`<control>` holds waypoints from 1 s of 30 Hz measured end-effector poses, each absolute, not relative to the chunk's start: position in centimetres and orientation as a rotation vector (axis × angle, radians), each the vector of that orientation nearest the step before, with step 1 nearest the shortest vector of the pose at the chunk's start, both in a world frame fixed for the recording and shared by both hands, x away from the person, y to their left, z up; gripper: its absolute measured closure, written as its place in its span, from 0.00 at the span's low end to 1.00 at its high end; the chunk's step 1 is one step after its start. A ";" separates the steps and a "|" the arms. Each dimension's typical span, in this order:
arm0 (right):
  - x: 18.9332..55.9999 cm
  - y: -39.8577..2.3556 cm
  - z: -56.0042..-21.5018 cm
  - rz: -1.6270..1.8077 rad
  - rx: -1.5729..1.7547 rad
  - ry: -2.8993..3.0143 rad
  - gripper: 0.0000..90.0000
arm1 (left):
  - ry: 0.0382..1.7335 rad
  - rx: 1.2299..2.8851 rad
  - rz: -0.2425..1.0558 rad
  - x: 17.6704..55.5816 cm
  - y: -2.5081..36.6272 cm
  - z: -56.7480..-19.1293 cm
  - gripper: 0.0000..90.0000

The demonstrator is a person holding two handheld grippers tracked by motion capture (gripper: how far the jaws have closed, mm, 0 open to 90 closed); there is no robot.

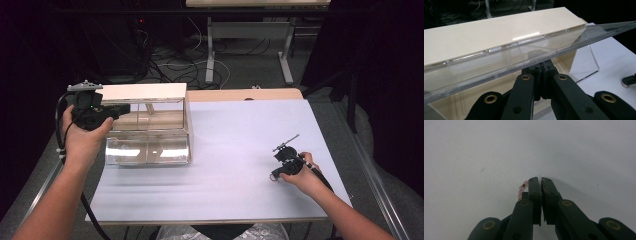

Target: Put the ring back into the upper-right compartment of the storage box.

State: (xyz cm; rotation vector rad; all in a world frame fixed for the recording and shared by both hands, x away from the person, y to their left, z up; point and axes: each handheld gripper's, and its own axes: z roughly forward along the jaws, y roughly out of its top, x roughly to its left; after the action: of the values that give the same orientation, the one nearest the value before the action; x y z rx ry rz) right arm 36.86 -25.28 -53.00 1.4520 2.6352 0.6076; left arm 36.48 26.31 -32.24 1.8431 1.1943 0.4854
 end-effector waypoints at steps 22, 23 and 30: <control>37.1 -23.3 -48.9 0.673 1.421 2.635 0.97 | 1.197 1.857 0.482 36.3 26.5 -31.8 1.00; 37.3 -23.0 -48.3 0.663 1.383 2.649 0.97 | 1.193 1.861 0.484 36.3 26.6 -31.8 1.00; 37.5 -21.8 -46.4 0.657 1.344 2.686 0.97 | 1.192 1.861 0.485 36.3 26.6 -31.8 1.00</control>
State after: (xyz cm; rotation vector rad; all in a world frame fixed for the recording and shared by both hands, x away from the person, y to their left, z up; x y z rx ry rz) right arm 37.51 -21.82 -46.40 1.3439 2.6857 0.6573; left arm 36.33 26.59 -31.80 1.8607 1.1922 0.4845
